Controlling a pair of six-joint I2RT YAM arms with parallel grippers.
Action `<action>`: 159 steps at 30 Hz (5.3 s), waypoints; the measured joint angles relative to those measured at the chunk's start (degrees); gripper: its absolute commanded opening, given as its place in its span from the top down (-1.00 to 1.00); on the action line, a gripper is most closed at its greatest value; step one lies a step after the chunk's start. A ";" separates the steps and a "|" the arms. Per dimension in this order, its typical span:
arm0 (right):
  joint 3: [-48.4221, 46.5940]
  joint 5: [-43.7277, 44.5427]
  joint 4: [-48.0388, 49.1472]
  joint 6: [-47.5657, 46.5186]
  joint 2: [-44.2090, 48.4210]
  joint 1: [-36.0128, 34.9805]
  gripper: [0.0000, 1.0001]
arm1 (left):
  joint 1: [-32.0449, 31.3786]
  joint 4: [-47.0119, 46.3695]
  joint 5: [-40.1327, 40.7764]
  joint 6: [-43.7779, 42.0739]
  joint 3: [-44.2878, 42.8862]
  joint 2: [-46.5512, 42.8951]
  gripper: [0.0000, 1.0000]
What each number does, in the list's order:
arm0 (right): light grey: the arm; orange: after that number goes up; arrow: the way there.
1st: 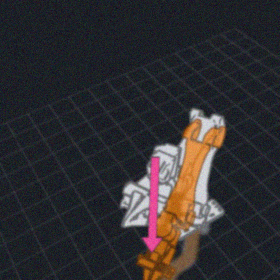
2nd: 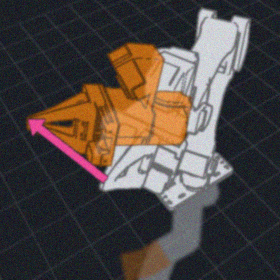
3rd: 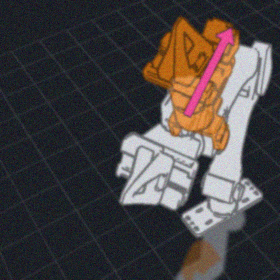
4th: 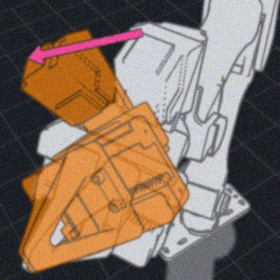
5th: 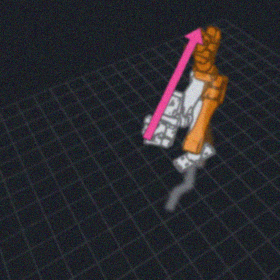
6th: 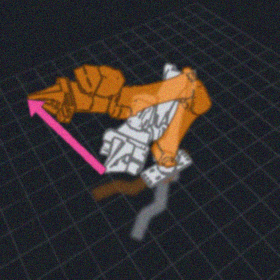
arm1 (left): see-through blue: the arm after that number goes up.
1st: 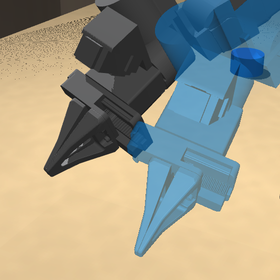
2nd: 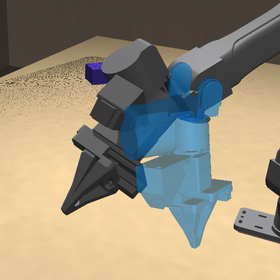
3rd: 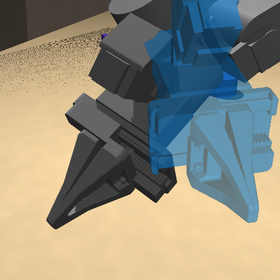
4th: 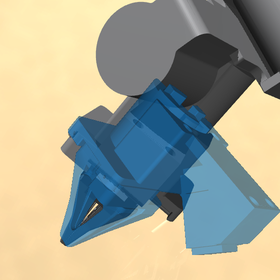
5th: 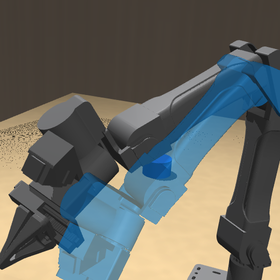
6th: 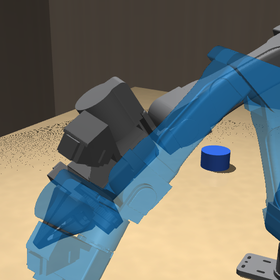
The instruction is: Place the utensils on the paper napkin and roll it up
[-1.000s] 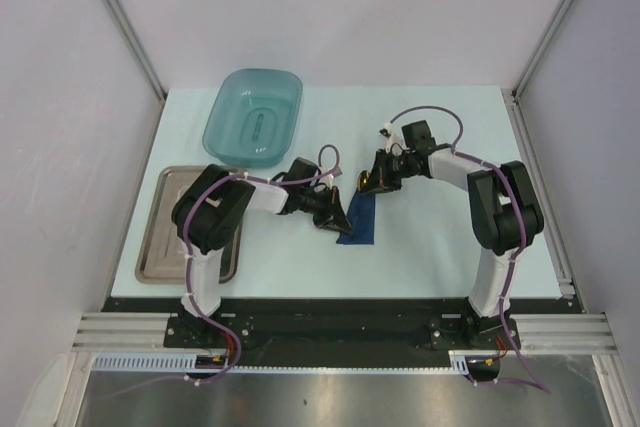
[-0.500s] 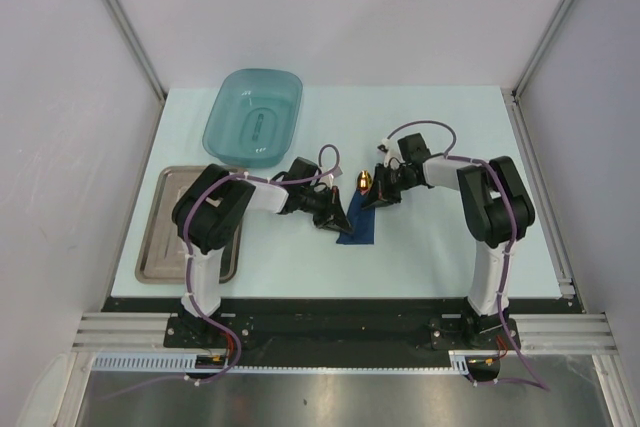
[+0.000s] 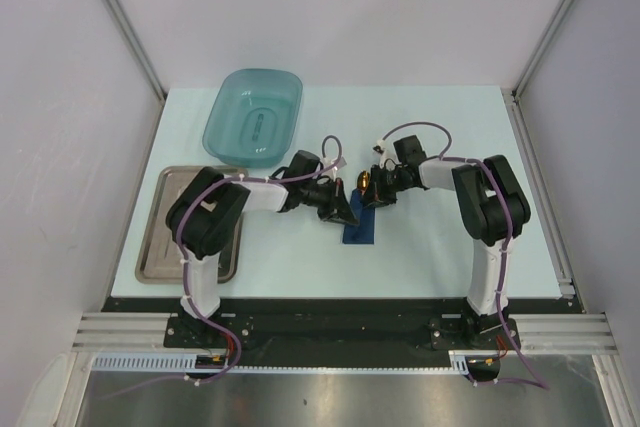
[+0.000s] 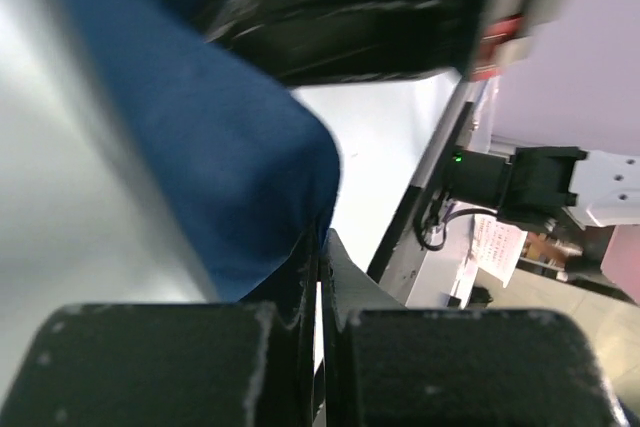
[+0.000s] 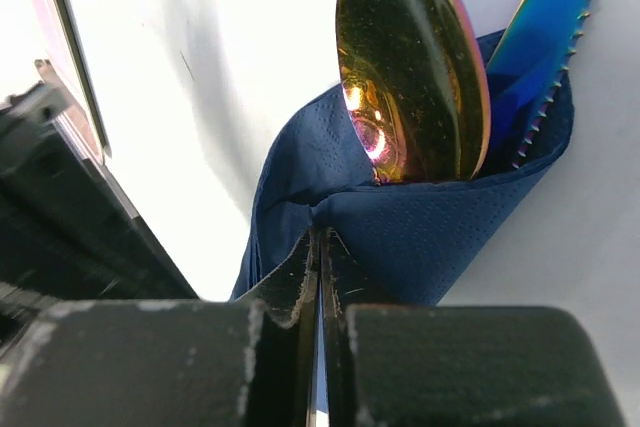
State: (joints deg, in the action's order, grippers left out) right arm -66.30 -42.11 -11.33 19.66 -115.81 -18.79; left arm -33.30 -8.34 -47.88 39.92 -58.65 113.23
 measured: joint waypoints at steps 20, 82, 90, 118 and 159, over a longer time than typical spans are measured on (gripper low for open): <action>0.72 -1.42 1.40 0.04 -0.13 0.39 1.00 | -3.63 -7.96 0.55 5.75 -2.40 6.91 1.00; 2.84 -5.68 2.21 6.84 2.86 6.95 0.90 | -1.77 -10.47 -1.05 6.58 -0.98 7.21 1.00; 2.51 -4.04 0.59 4.68 0.98 5.25 0.96 | -1.75 -10.64 -1.16 6.60 -0.90 7.21 1.00; 1.90 -6.32 1.27 5.40 -0.92 5.14 0.99 | 2.16 -13.62 -0.52 9.57 6.34 0.33 1.00; 1.09 -4.66 0.57 5.27 -1.22 3.34 0.99 | -3.80 -14.08 1.36 9.55 1.64 0.68 1.00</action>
State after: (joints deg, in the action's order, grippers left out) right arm -65.21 -46.76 -10.76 24.93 -117.03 -15.44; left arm -37.10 -22.41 -46.52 49.47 -57.01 113.91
